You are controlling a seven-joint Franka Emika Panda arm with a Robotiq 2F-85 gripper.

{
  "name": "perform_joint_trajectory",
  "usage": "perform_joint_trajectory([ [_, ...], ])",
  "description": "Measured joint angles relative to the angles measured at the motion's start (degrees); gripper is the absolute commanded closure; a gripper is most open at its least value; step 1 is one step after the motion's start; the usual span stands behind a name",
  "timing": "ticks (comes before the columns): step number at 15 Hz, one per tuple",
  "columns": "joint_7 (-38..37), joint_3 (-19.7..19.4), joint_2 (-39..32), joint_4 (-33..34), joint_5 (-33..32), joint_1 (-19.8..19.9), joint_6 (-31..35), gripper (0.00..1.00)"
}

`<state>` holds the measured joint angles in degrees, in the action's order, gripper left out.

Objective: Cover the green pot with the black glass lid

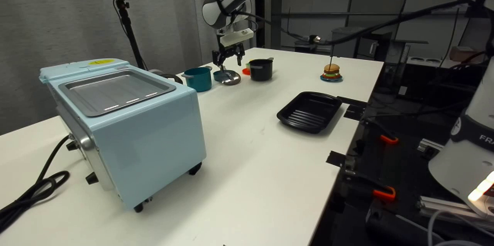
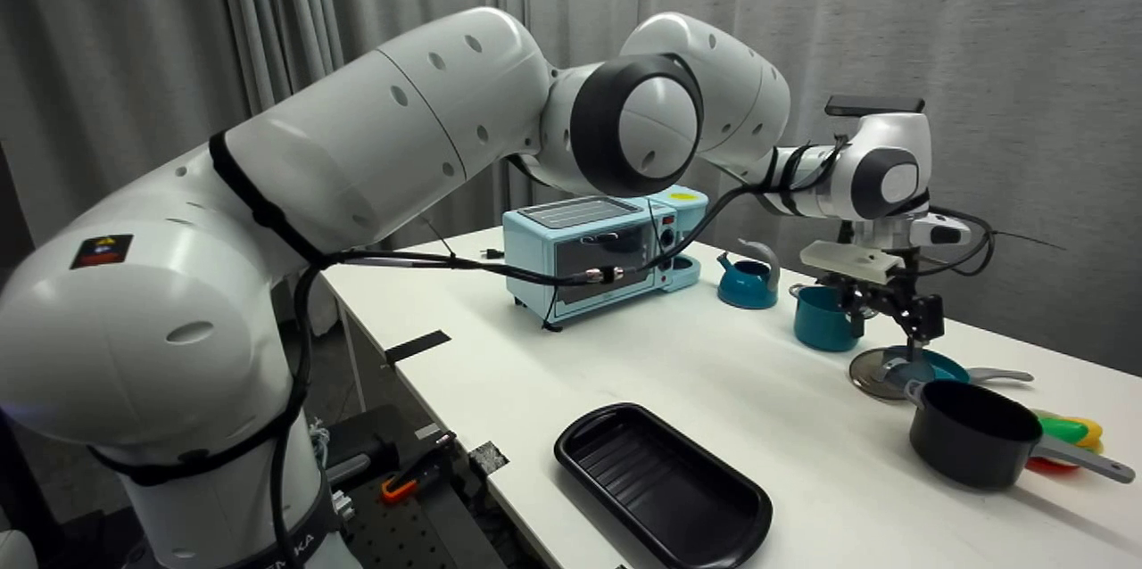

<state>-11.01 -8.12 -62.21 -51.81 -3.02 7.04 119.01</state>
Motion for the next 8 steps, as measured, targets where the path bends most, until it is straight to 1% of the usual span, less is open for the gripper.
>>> perform_joint_trajectory([
  [8, -0.6, 0.0, -6.1, 7.8, 0.0, 0.2, -4.4, 0.00],
])
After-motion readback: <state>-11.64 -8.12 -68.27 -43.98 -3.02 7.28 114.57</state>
